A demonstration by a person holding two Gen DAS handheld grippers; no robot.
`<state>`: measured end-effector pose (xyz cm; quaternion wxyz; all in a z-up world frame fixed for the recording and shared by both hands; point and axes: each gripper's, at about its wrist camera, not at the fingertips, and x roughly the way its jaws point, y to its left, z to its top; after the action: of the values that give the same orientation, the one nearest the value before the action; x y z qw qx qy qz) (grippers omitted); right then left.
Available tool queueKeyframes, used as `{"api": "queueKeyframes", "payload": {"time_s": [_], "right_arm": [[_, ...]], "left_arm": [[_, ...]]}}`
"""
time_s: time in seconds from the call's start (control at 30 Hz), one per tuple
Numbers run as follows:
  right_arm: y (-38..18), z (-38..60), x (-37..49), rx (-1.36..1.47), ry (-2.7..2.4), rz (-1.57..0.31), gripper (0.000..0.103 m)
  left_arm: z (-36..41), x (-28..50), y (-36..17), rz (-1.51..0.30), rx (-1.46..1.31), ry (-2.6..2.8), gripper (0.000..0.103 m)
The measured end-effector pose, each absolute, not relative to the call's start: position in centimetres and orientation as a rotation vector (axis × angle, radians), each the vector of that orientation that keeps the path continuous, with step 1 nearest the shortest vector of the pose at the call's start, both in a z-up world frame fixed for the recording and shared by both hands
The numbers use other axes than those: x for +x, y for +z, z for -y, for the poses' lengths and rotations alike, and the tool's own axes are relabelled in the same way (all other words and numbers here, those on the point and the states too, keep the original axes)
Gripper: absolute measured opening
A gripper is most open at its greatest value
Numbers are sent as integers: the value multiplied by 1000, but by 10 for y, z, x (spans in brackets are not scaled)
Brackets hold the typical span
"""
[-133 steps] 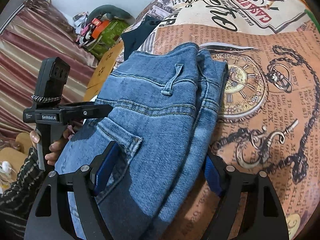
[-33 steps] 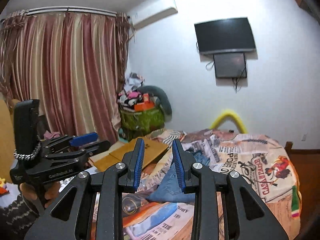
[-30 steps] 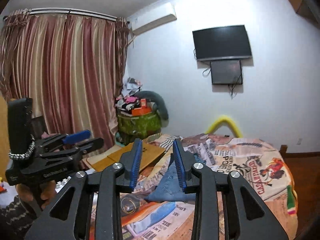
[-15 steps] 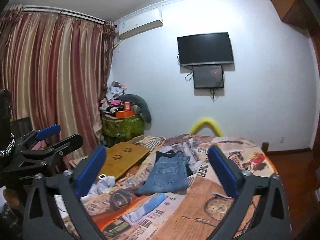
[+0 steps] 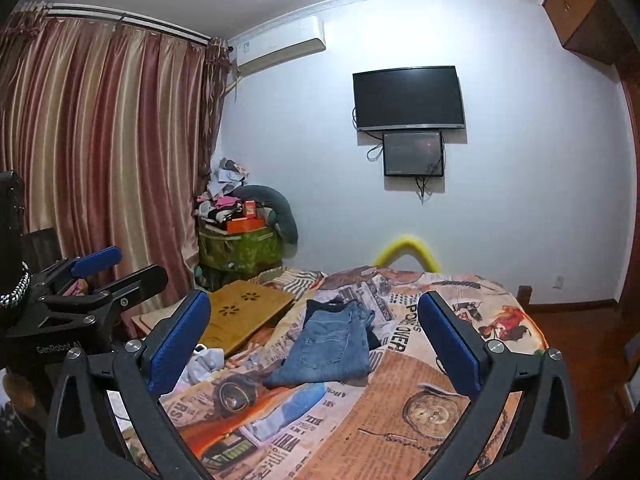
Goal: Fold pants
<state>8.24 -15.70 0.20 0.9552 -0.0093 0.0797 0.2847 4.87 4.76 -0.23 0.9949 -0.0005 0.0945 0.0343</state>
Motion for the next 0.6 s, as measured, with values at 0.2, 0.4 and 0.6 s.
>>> {"api": "queueKeyframes", "payload": {"time_s": [0.2, 0.4, 0.6], "right_arm": [[2, 159, 82, -17, 575, -167, 103], [2, 159, 84, -18, 570, -179, 103], [3, 161, 84, -16, 567, -181, 103]], "left_arm": [[-45, 53, -5, -205, 5, 62, 103], [-43, 58, -7, -212, 4, 60, 103], [-46, 58, -6, -214, -2, 56, 103]]}}
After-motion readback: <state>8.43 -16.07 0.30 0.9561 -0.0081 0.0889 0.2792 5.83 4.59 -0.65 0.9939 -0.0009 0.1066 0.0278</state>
